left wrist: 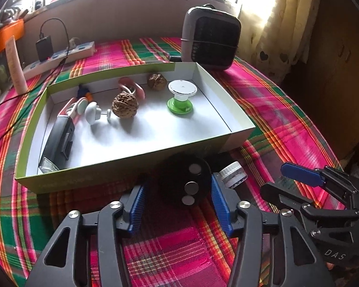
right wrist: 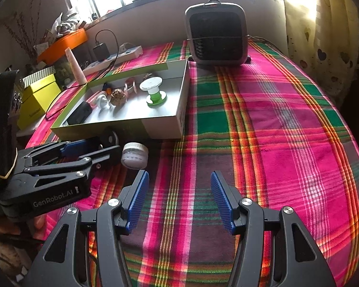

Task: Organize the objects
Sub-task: 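Move the left gripper to the black dotted disc while the right gripper approaches the white jar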

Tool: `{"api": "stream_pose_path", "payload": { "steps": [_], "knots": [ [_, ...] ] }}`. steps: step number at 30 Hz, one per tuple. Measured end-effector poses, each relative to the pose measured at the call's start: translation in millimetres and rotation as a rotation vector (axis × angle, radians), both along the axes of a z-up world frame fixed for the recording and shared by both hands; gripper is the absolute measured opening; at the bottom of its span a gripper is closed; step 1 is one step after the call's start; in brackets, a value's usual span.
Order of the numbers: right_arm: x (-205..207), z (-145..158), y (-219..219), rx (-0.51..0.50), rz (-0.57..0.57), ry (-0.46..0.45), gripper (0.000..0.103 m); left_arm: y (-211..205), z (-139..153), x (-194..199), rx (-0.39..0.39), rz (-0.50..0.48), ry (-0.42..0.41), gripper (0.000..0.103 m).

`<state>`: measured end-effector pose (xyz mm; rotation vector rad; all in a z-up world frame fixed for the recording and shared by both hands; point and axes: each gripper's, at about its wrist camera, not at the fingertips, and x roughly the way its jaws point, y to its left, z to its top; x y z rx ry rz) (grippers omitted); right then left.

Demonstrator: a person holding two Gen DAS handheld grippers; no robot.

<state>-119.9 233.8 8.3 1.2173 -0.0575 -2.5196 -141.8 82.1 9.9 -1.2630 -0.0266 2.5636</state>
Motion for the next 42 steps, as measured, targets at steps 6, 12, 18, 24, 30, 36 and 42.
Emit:
{"api": "stream_pose_path", "payload": {
  "steps": [6, 12, 18, 24, 30, 36, 42],
  "knots": [
    [0.0, -0.3, -2.7, 0.009, 0.005, 0.000, 0.055, -4.7, 0.2, 0.1, 0.016, 0.016, -0.001, 0.040],
    [-1.1, 0.4, -8.5, 0.023, 0.010, 0.001, 0.055, -9.2, 0.4, 2.1, 0.033, 0.025, -0.005, 0.040],
    [-1.5, 1.4, -21.1, 0.038, 0.036, 0.004, 0.055, -16.8, 0.2, 6.8, 0.049, 0.034, -0.007, 0.040],
    [-5.9, 0.1, -37.3, 0.048, 0.069, 0.002, 0.055, -25.2, -0.2, 10.1, 0.047, 0.047, -0.005, 0.040],
    [-15.4, -3.6, -51.4, 0.077, 0.088, -0.002, 0.055, -37.6, -0.6, 11.9, 0.057, 0.069, -0.006, 0.040],
    [-20.6, -4.2, -56.5, 0.112, 0.079, 0.008, 0.055, -42.5, -0.8, 12.5, 0.063, 0.073, -0.002, 0.040],
    [-21.1, -5.1, -60.0, 0.145, 0.079, 0.022, 0.055, -43.7, -1.2, 12.1, 0.066, 0.069, 0.005, 0.040]
  ]
}}
